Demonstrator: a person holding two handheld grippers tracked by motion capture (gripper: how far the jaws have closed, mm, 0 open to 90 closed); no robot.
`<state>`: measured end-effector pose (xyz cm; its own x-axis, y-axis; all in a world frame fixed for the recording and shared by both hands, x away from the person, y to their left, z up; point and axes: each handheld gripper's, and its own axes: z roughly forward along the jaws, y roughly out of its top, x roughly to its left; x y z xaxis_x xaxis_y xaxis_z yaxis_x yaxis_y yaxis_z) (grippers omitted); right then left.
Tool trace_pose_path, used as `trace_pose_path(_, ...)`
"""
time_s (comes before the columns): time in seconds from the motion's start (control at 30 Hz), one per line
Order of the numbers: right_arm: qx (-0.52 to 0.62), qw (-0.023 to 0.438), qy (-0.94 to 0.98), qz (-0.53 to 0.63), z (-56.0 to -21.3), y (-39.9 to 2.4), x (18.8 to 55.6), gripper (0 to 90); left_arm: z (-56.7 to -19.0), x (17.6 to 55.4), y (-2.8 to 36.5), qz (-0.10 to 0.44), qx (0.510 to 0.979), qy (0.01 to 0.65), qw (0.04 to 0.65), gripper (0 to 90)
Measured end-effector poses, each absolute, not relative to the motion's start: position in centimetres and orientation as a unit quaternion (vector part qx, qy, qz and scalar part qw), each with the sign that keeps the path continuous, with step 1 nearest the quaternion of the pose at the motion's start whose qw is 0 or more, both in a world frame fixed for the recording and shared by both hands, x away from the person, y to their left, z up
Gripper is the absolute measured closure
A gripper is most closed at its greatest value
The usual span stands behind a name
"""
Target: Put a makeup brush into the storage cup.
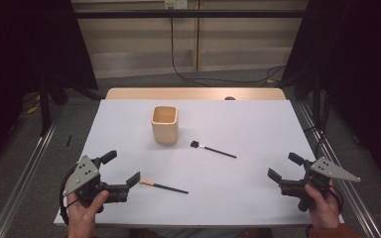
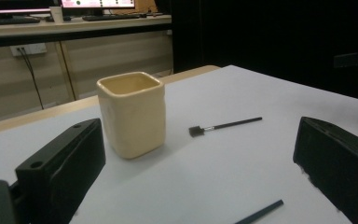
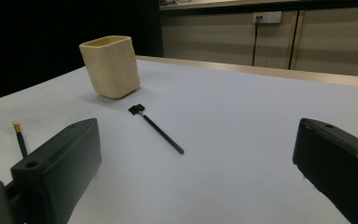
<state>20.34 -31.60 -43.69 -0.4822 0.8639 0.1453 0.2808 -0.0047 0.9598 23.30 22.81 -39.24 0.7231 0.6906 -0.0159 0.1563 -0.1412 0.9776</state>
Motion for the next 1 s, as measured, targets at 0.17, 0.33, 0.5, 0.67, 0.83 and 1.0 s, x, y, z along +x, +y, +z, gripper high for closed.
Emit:
trace_pose_path(0.17,0.436,0.263,0.657,0.556,-43.7,-31.5,20.4,0.1,-39.3,24.0,21.9,0.224,0.721,0.283,0.591,2.0)
trace_pose_path(0.33,0.433,0.262,0.659,0.557,-43.6,-31.2,20.3,0.1,-39.7,24.7,21.6,0.213,0.725,0.275,0.595,2.0)
trace_pose_path(0.5,0.436,0.261,0.655,0.559,-43.6,-31.4,20.2,0.2,-40.0,25.4,21.1,0.196,0.737,0.27,0.588,2.1)
trace_pose_path(0.67,0.434,0.259,0.657,0.56,-43.6,-31.4,20.1,0.2,-39.4,26.1,20.4,0.186,0.742,0.244,0.596,2.1)
trace_pose_path(0.83,0.432,0.258,0.659,0.559,-43.6,-31.3,20.4,0.2,-39.2,27.0,19.5,0.177,0.747,0.225,0.6,2.2)
trace_pose_path(1.0,0.431,0.255,0.661,0.558,-43.6,-31.2,20.4,0.1,-39.1,27.7,18.6,0.172,0.754,0.221,0.595,2.4)
